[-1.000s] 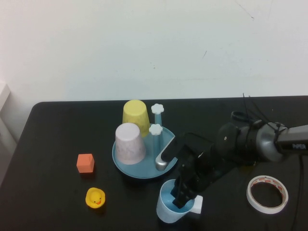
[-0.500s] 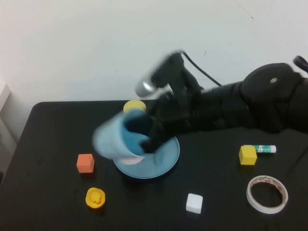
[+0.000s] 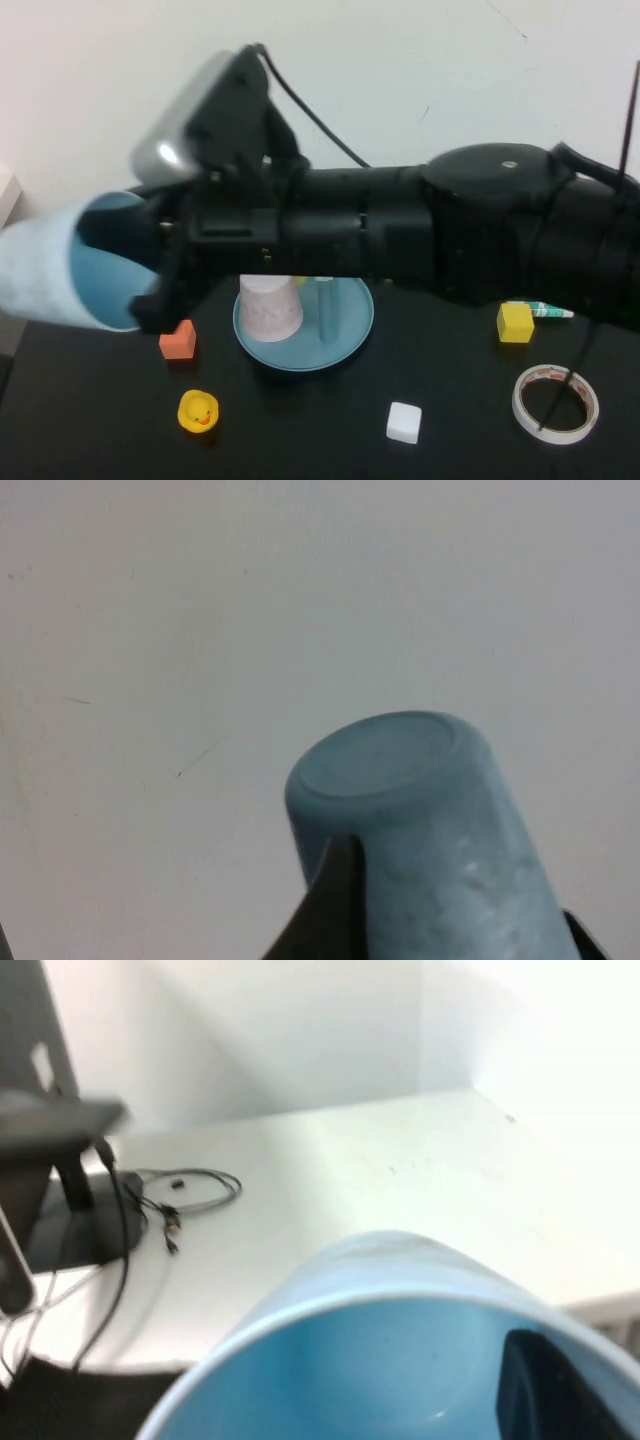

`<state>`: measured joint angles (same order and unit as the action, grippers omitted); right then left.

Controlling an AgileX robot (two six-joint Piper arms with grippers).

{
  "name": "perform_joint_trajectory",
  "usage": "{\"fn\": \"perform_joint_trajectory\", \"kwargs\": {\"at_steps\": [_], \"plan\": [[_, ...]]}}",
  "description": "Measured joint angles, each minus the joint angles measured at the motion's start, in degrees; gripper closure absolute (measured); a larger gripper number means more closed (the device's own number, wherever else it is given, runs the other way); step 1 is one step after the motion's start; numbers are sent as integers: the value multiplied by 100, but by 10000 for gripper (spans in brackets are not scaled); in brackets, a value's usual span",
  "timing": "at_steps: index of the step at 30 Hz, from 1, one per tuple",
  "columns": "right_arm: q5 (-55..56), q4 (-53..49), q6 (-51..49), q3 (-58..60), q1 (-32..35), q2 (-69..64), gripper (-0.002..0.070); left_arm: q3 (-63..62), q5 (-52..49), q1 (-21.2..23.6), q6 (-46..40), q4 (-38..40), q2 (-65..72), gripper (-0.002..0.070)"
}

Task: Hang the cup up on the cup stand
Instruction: Adjust the cup with two arms

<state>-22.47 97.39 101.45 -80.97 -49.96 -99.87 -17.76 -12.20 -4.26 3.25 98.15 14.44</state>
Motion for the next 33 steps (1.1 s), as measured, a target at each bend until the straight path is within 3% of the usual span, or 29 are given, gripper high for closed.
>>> {"fn": "perform_joint_trajectory", "kwargs": {"at_steps": [12, 21, 26, 29, 33], "plan": [[14, 34, 18, -523, -694, -332, 636, 10, 97, 0, -3, 17, 0, -17], [-262, 34, 105, -541, -712, -368, 636, 10, 156, 0, -18, 42, 0, -17], [-383, 38, 105, -550, -717, -467, 633, 10, 227, 0, -41, 55, 0, 65], [-438, 48, 42, -554, -717, -497, 588, 10, 273, 0, -95, 55, 0, 112], [-509, -202, -361, -554, -717, -500, 423, 10, 218, 0, -526, 55, 0, 112]]}}
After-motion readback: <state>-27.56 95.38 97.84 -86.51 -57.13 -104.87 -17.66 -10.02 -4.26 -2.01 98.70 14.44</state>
